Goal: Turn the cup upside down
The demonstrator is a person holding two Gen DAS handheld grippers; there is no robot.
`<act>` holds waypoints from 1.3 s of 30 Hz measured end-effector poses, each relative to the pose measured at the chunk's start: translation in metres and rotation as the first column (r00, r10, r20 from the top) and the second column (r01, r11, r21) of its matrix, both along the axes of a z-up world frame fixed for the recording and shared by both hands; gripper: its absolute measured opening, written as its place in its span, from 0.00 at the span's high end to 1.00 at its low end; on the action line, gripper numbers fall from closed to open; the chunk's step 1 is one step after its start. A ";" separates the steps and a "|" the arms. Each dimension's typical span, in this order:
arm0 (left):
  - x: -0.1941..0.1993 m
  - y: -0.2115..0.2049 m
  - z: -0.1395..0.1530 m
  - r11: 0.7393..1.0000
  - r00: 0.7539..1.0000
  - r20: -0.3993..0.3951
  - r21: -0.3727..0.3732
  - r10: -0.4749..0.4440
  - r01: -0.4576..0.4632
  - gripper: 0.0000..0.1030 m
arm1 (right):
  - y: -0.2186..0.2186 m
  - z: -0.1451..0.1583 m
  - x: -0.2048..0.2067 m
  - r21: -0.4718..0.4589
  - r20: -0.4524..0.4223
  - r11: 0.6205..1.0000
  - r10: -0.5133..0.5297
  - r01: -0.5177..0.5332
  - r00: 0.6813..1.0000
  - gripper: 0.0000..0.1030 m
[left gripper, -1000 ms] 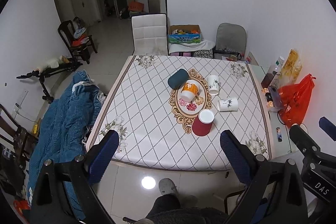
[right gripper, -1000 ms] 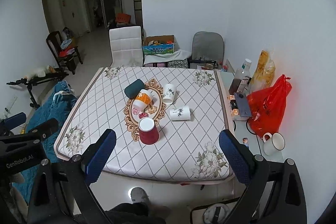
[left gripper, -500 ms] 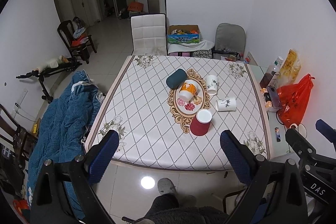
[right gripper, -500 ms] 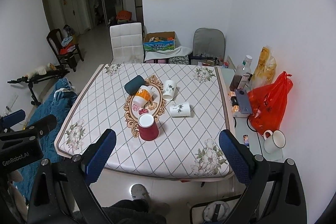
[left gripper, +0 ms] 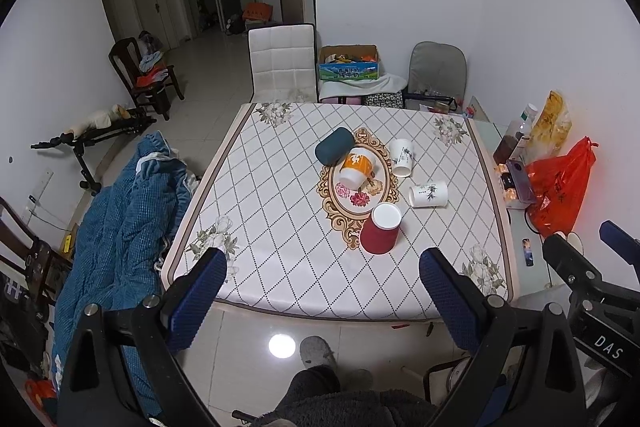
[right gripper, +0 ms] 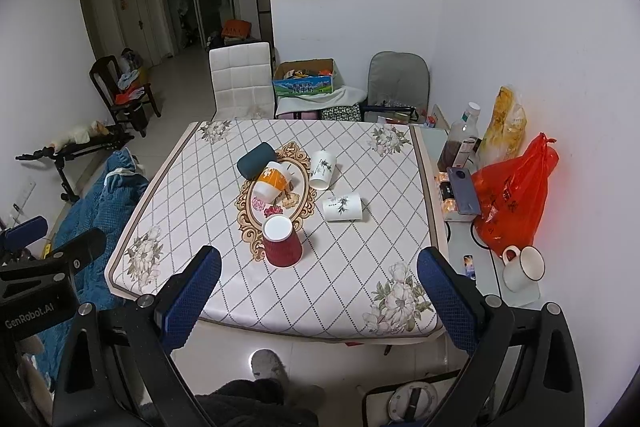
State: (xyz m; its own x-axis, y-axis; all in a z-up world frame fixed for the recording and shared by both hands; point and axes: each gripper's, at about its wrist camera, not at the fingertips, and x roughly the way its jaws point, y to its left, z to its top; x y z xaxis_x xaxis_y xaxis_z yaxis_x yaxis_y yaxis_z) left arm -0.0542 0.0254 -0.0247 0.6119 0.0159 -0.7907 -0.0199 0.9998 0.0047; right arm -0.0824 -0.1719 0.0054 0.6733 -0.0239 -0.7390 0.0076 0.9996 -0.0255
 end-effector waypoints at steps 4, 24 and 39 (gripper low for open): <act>-0.002 0.000 -0.001 1.000 1.000 0.001 0.004 0.001 -0.001 0.04 | -0.004 -0.004 -0.002 0.011 -0.005 1.000 -0.002 0.002 1.000 0.03; -0.004 -0.003 -0.001 1.000 1.000 0.001 0.007 0.000 0.000 0.04 | -0.010 -0.007 0.001 0.023 -0.009 1.000 -0.014 0.014 1.000 0.03; -0.004 -0.004 -0.001 1.000 1.000 0.001 0.009 -0.006 0.006 0.04 | -0.011 -0.007 0.003 0.026 -0.010 0.999 -0.020 0.020 1.000 0.03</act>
